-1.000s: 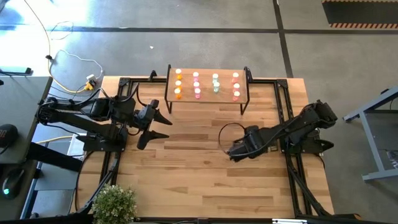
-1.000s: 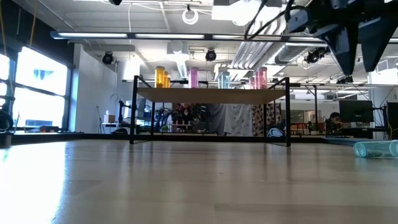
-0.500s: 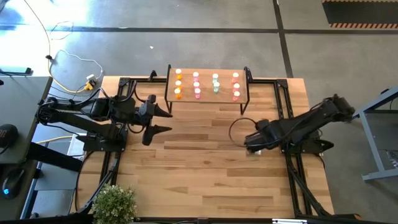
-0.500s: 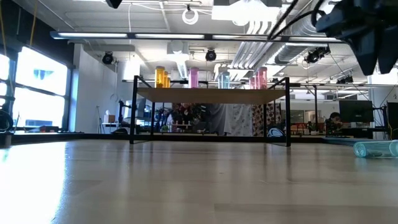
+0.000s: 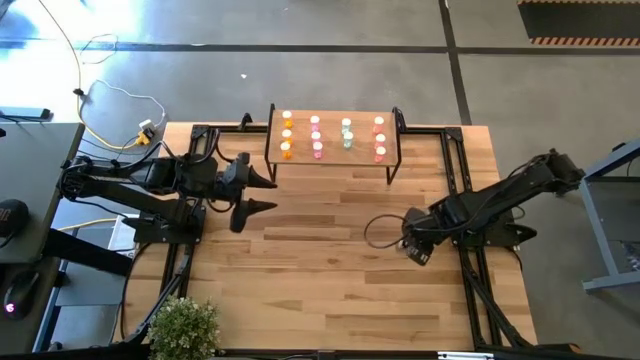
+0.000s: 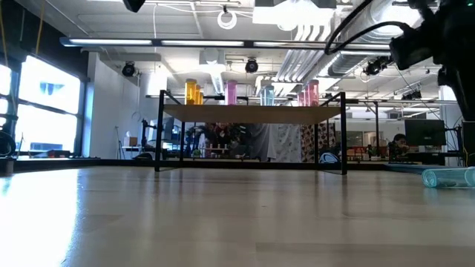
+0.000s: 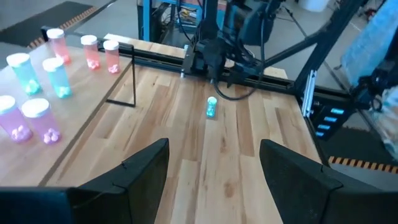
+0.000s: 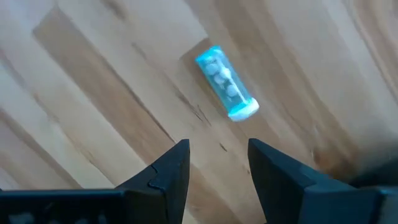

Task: Pick and place medicine bottles onto shelf by color
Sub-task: Put the blue medicine bottle on the shelf aligned with the other blue medicine bottles

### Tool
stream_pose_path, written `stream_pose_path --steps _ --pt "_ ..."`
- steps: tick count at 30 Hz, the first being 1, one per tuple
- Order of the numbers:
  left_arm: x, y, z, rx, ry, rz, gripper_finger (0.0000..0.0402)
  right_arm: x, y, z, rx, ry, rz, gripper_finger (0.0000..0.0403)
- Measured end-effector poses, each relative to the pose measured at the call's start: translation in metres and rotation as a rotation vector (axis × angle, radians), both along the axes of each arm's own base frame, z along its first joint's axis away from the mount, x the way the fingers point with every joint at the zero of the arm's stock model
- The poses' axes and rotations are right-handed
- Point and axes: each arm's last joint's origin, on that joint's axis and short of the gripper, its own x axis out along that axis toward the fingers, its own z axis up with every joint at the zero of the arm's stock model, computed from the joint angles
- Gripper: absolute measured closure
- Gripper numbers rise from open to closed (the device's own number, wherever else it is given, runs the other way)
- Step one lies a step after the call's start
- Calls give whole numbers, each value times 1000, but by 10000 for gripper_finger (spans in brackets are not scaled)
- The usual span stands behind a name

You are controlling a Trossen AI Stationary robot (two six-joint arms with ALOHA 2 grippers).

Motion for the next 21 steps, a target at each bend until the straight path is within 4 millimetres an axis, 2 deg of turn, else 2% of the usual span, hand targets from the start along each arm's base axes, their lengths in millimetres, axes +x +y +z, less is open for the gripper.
stream_pose_path --steps 11,21 --pt "4 1 -3 -97 2 57 158 14 4 -13 -61 -36 409 249" --pt "20 1 -15 -125 64 83 158 29 7 -38 -96 63 598 249"
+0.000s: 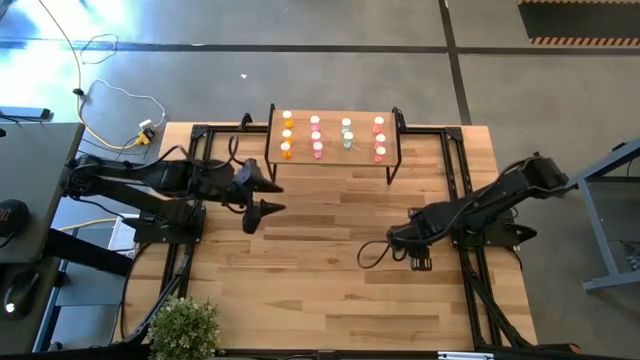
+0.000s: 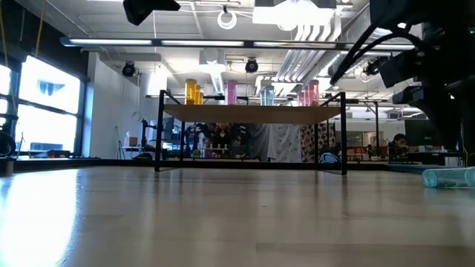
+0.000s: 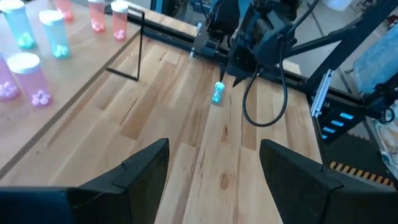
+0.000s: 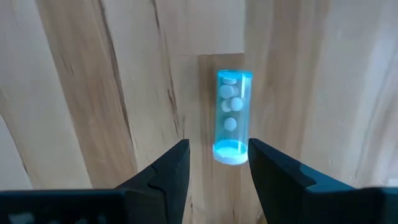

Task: Pick and place medicine bottles onto shelf by color
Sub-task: Put the blue medicine bottle on the shelf aligned with the other blue medicine bottles

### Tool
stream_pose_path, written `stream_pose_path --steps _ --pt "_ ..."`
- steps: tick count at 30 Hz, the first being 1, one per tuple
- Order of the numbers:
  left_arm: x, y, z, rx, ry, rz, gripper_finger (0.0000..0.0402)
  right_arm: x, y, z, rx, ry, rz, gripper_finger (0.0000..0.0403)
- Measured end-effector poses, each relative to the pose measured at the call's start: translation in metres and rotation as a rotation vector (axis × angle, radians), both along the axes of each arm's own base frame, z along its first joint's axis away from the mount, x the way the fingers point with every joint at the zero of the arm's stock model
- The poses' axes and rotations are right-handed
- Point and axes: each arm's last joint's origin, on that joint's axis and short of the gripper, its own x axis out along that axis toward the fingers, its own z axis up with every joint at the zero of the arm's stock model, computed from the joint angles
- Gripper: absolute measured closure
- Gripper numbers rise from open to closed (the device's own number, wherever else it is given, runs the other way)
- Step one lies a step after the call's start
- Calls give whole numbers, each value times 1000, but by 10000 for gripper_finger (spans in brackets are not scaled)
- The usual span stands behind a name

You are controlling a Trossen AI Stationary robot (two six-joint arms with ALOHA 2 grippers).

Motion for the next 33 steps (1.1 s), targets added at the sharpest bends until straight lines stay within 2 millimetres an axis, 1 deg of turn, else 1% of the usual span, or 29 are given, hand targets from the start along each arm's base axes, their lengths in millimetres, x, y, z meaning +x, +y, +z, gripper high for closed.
stream_pose_path --steps 4,8,17,30,33 --pt "6 0 -5 -1 25 0 158 5 2 -8 4 17 25 249" --pt "9 0 -8 -2 38 0 158 13 3 -14 5 -5 25 249" --pt "9 0 -7 -1 36 -1 158 25 -9 -27 4 7 7 249" --pt "9 0 -7 0 37 -3 158 28 -11 -31 25 3 29 249" --pt "9 0 -7 0 37 -3 158 26 -11 -38 30 -3 30 249"
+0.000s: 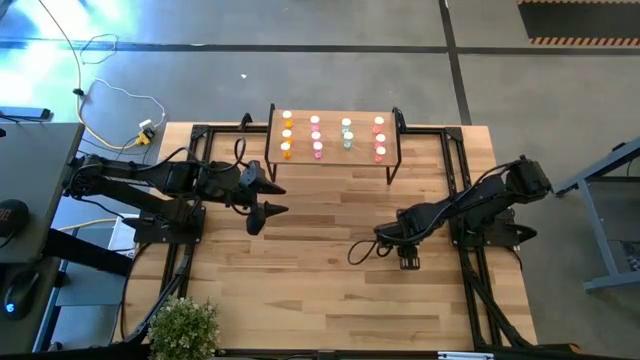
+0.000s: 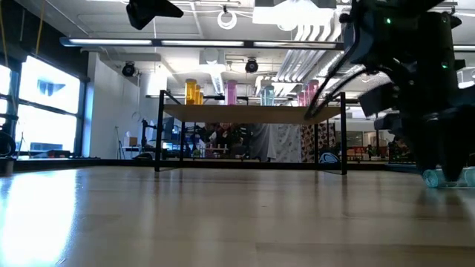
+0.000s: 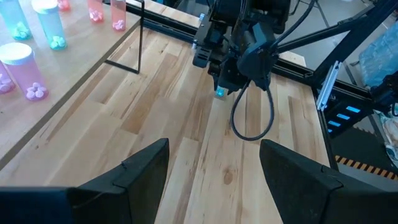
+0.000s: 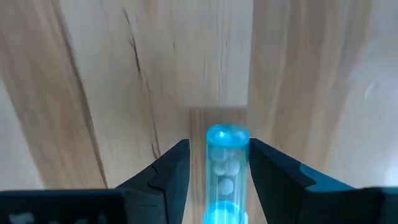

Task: Pick and place medicine bottles onto shelf by color
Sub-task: Put the blue medicine bottle on the shelf aligned with the other blue medicine bottles

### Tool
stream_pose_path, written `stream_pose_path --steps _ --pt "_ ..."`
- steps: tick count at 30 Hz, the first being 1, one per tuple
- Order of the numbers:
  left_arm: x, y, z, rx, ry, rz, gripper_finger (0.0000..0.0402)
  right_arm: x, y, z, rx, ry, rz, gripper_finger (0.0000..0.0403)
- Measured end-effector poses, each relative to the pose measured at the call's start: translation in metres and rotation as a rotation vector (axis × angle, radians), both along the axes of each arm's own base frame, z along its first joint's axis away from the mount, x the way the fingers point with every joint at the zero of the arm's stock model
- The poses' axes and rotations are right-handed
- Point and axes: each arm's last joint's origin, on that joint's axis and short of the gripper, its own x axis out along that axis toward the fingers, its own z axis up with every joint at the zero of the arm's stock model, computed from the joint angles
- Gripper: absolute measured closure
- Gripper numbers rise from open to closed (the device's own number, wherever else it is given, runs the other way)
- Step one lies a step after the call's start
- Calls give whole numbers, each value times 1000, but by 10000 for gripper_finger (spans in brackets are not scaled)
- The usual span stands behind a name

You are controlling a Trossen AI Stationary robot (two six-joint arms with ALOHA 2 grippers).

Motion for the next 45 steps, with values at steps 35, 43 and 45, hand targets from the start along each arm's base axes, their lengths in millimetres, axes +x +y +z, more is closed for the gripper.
stream_pose_path --steps 35,43,45 --pt "0 0 0 94 17 -50 158 5 6 -4 213 -51 -319 318" --pt "0 0 0 237 45 -129 158 35 15 7 465 -244 -610 318" --pt "0 0 0 279 53 -153 158 41 16 11 531 -287 -695 318"
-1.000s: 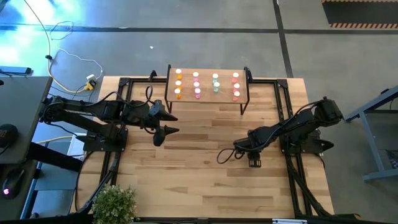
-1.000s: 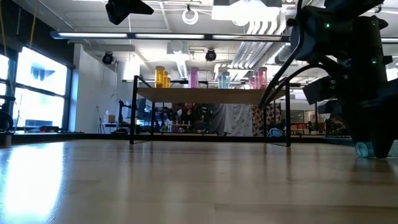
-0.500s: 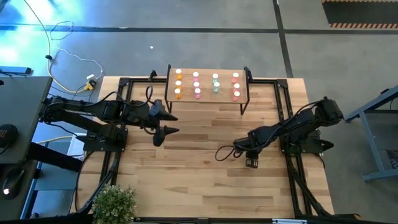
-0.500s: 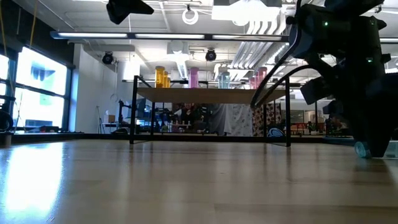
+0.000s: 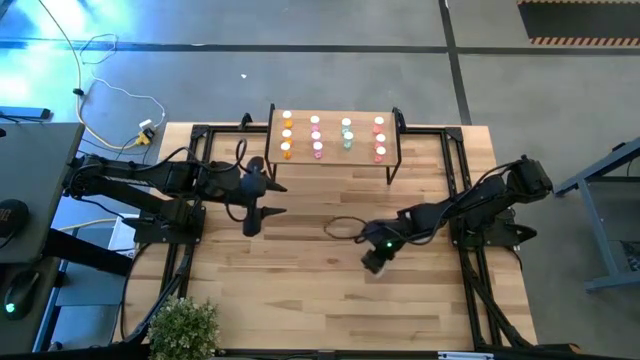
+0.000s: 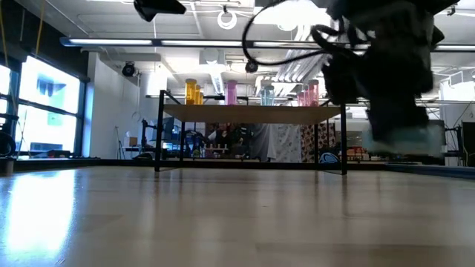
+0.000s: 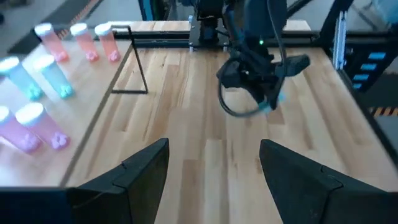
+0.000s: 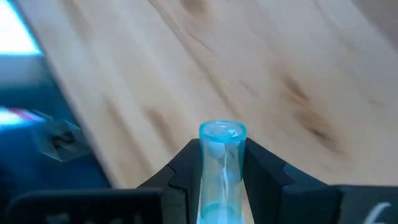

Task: Pick and place medicine bottles onto shelf by color
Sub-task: Put the blue medicine bottle on the shelf aligned with the other blue medicine bottles

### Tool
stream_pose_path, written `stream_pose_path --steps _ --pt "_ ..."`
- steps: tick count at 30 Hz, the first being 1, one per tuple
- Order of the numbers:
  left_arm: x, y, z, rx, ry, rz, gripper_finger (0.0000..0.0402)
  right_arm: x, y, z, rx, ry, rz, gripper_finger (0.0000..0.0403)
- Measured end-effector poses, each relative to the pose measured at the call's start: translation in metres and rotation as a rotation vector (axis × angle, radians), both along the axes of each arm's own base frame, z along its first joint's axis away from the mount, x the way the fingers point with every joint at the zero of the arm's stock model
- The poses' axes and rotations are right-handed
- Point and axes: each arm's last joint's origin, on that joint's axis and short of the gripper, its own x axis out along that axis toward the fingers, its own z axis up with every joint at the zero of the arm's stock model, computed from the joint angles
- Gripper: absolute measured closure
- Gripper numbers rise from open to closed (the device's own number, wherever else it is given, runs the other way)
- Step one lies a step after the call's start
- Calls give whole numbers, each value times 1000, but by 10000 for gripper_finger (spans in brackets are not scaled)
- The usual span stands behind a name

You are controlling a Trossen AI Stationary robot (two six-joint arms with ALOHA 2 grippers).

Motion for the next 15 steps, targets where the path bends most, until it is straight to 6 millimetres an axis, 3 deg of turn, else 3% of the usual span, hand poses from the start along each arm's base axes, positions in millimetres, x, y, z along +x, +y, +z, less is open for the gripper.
stream_pose_path --steps 7,15 --pt "0 -2 0 161 29 -104 158 24 3 23 278 -178 -370 318" --pt "0 -19 0 396 54 -314 158 37 0 44 531 -349 -708 318"
